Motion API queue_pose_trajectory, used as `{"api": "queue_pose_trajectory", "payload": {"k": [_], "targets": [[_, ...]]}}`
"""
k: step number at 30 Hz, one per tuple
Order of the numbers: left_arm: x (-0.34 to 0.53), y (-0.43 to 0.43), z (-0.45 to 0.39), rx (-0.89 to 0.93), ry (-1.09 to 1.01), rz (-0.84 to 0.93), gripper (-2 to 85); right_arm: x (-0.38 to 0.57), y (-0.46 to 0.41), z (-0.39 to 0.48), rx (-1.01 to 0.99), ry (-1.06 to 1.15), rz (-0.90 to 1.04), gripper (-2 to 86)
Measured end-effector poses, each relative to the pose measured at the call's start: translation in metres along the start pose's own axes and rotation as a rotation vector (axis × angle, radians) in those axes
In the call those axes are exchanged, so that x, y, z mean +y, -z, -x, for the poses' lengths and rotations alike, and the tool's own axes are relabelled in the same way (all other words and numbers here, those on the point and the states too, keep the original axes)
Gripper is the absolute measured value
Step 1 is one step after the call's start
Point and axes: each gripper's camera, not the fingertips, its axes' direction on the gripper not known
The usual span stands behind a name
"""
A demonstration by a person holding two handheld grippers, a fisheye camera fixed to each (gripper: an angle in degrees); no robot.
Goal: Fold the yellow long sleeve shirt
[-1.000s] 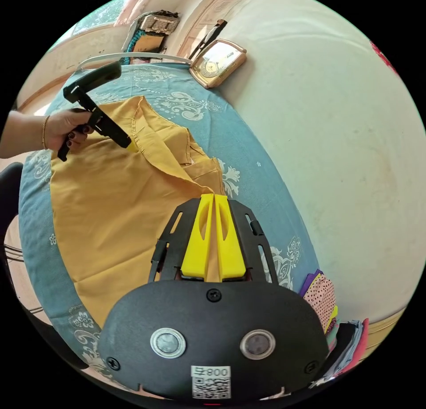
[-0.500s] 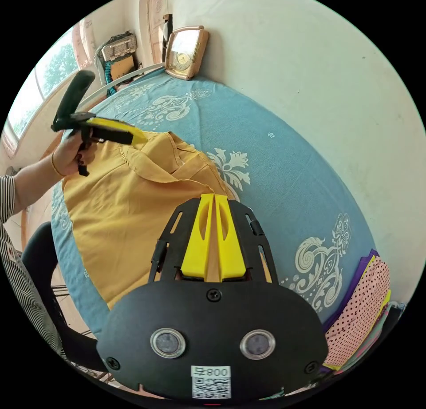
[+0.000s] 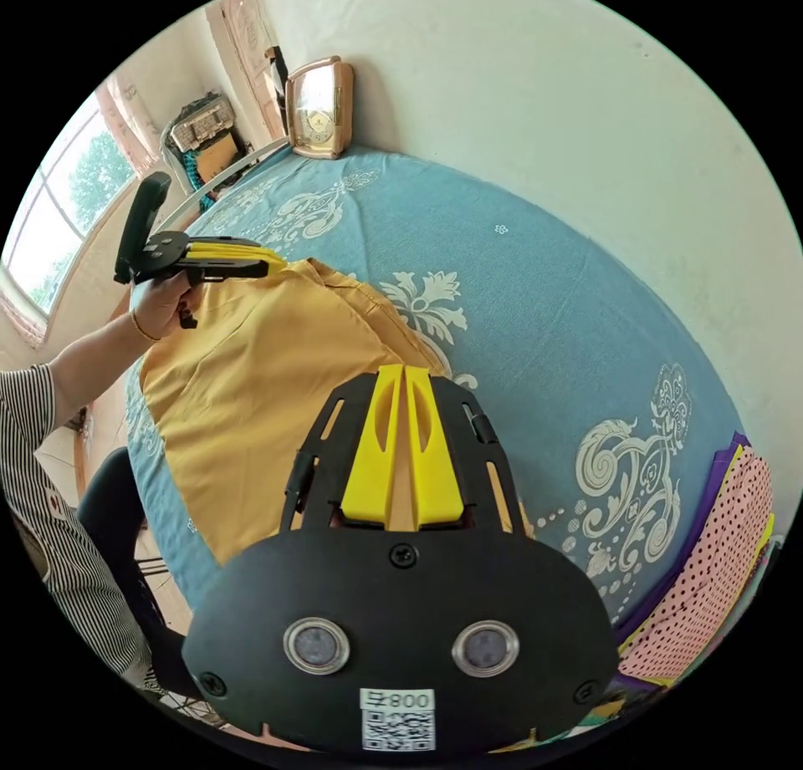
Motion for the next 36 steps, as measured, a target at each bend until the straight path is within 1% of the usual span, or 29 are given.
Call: {"api": "queue_pose_trajectory", "payload": {"k": [3,7,10,12,14,17,20,22,24,26,28,31,33,35,36], "targets": [[-0.001,0.012,0.008,-0.014,0.031,-0.010,0.2,0.006,-0.010,-0.015,-0.075,-0.049,-0.014,2.6],[0.036,0.041,0.009,0.006,0.021,-0.035,0.2,0.027,-0.008,-0.037,-0.127,-0.146,-0.103,5.4],[0.062,0.047,0.011,-0.026,0.000,-0.002,0.3,0.052,-0.006,-0.045,-0.173,-0.201,-0.150,5.3],[0.067,0.040,0.020,-0.061,0.016,0.059,0.3,0.066,-0.015,-0.038,-0.163,-0.199,-0.131,4.2],[0.063,0.030,0.042,-0.075,0.059,0.108,0.3,0.078,-0.040,-0.027,-0.112,-0.195,-0.048,2.8],[0.053,0.031,0.068,-0.056,0.104,0.107,0.3,0.084,-0.069,-0.023,-0.047,-0.197,0.032,1.1],[0.048,0.040,0.086,-0.115,0.122,0.117,0.3,0.088,-0.085,-0.029,0.007,-0.246,0.041,0.5],[0.055,0.054,0.092,-0.116,0.126,0.096,0.3,0.093,-0.092,-0.033,-0.011,-0.276,0.038,0.5],[0.071,0.076,0.097,-0.087,0.129,0.067,0.3,0.100,-0.091,-0.032,-0.034,-0.297,0.003,0.6],[0.105,0.109,0.103,-0.043,0.143,0.036,0.3,0.116,-0.081,-0.020,-0.025,-0.307,-0.050,0.8],[0.139,0.130,0.108,-0.006,0.174,0.043,0.3,0.134,-0.070,-0.007,-0.027,-0.307,-0.096,1.3],[0.193,0.153,0.114,0.042,0.222,0.076,0.4,0.169,-0.064,0.023,-0.080,-0.303,-0.116,2.2],[0.214,0.155,0.119,0.027,0.248,0.120,0.4,0.188,-0.072,0.043,-0.107,-0.287,-0.078,3.1],[0.228,0.148,0.137,-0.012,0.283,0.201,0.6,0.204,-0.095,0.057,-0.120,-0.297,-0.003,4.2],[0.230,0.149,0.142,-0.016,0.308,0.203,0.7,0.207,-0.103,0.057,-0.122,-0.301,0.024,4.4]]}}
